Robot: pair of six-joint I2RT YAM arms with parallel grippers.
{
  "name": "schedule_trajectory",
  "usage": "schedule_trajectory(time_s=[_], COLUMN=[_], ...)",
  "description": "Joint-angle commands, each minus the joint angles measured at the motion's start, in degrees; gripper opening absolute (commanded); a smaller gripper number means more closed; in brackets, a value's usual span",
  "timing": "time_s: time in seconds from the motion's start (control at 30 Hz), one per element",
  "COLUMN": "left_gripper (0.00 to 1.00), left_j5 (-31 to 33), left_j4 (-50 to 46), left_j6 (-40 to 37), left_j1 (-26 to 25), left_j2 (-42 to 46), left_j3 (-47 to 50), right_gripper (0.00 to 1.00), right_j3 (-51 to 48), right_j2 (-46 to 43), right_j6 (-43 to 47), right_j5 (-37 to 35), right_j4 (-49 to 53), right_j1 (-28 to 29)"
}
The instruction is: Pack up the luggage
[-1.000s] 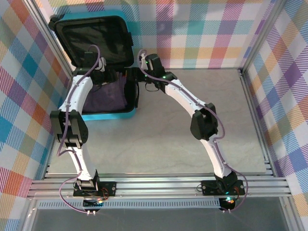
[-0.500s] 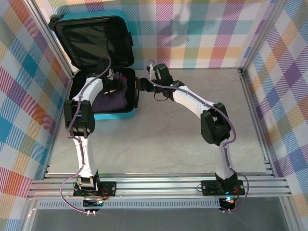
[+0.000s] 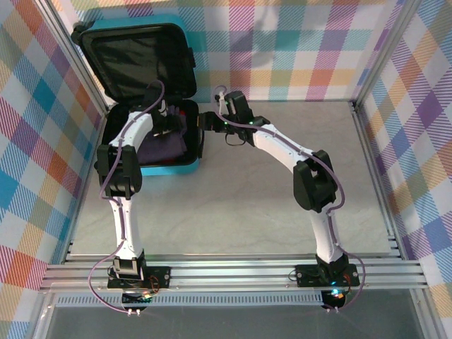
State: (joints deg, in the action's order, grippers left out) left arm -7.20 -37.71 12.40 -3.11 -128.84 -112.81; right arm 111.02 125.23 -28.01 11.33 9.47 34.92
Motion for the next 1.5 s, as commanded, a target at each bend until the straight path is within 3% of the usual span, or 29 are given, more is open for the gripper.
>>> schedule_trajectory(time_s=[0.0,0.33,0.6,0.87,1.0,1.47], left_gripper=[0.64,0.68,0.71,0.71,0.71,0.73], left_j5=[3.0,4.1,-0.8,-12.7,-16.1,-17.6], left_j4=[-2.2,-5.5,-1.3,9.9,12.3,31.4], left_j6=[-0.4,1.6,13.6,31.8,36.1,49.9], left_j1=[0.0,0.7,7.2,18.2,21.5,24.8], left_j2=[2.6,6.8,7.6,2.9,-0.5,-3.0], left_j3=[-3.0,-14.7,-23.1,-27.6,-32.4,-34.9], right_gripper=[0.63,0.62,0.61,0.60,0.60,0.60], right_j3=[4.1,10.7,17.1,23.5,23.5,23.4], right_j2=[2.6,8.9,14.9,19.0,19.6,21.3], right_j6=[-0.1,-1.1,-1.6,-1.9,-1.9,-2.7], right_j5=[-0.1,0.4,-0.1,-4.5,-5.9,-5.0], right_j4=[2.4,5.4,8.6,13.5,14.3,14.7], right_j1=[-0.3,0.3,2.1,3.9,4.4,4.9])
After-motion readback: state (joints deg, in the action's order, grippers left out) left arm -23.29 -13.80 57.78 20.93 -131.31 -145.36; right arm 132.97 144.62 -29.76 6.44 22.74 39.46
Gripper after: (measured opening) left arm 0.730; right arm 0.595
